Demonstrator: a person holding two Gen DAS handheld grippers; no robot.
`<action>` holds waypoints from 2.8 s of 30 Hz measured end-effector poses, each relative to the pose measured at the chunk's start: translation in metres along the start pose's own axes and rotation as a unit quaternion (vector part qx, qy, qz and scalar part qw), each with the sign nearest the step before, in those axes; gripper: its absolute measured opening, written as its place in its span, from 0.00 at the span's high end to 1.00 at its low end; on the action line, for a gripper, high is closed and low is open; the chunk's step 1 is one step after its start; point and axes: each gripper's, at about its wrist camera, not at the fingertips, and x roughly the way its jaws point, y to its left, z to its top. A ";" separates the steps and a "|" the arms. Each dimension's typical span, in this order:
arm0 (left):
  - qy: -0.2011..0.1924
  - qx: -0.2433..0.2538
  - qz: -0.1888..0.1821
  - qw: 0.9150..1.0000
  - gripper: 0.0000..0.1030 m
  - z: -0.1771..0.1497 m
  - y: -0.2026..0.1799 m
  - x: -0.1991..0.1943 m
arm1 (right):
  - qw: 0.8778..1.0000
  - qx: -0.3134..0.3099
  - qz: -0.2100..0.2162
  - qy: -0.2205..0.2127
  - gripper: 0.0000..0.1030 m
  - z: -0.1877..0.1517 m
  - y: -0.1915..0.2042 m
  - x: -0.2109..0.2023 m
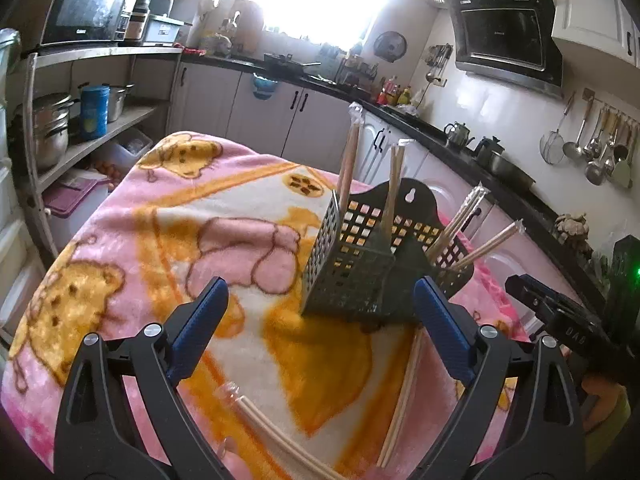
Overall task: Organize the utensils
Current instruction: 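Raise the left tool from the caddy and lower it to the chopstick pile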
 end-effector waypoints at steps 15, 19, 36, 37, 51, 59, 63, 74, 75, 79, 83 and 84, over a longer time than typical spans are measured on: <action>0.045 -0.022 0.011 0.999 0.17 -0.037 0.017 0.004 | 0.999 0.010 -0.018 0.049 0.42 -0.046 -0.015 0.003; 0.067 -0.033 0.013 0.997 0.17 -0.047 0.023 0.008 | 0.998 0.015 -0.021 0.060 0.42 -0.056 -0.021 0.004; 0.137 -0.054 0.012 0.989 0.17 -0.091 0.029 0.020 | 0.993 0.042 -0.034 0.101 0.42 -0.097 -0.046 0.003; 0.137 -0.053 0.012 0.989 0.17 -0.091 0.028 0.020 | 0.993 0.044 -0.033 0.103 0.42 -0.099 -0.047 0.003; 0.147 -0.047 0.022 0.988 0.17 -0.102 0.020 0.021 | 0.990 0.060 -0.020 0.125 0.42 -0.119 -0.051 -0.002; 0.155 -0.032 0.032 0.987 0.17 -0.110 0.009 0.022 | 0.989 0.060 -0.009 0.134 0.42 -0.127 -0.048 -0.004; 0.158 -0.021 0.048 0.986 0.17 -0.112 0.006 0.024 | 0.989 0.058 -0.004 0.139 0.42 -0.131 -0.046 -0.003; 0.162 -0.002 0.079 0.984 0.20 -0.112 0.001 0.033 | 0.988 0.047 0.010 0.148 0.46 -0.135 -0.038 0.001; 0.162 -0.002 0.080 0.984 0.20 -0.111 0.002 0.034 | 0.987 0.046 0.012 0.150 0.47 -0.135 -0.037 0.002; 0.159 0.001 0.084 0.984 0.20 -0.108 0.003 0.040 | 0.987 0.040 0.013 0.156 0.49 -0.135 -0.035 0.006; 0.158 0.003 0.094 0.983 0.24 -0.103 0.003 0.047 | 0.986 0.034 0.010 0.160 0.56 -0.135 -0.032 0.009; 0.158 0.003 0.095 0.983 0.25 -0.102 0.004 0.049 | 0.986 0.033 0.009 0.160 0.59 -0.134 -0.032 0.010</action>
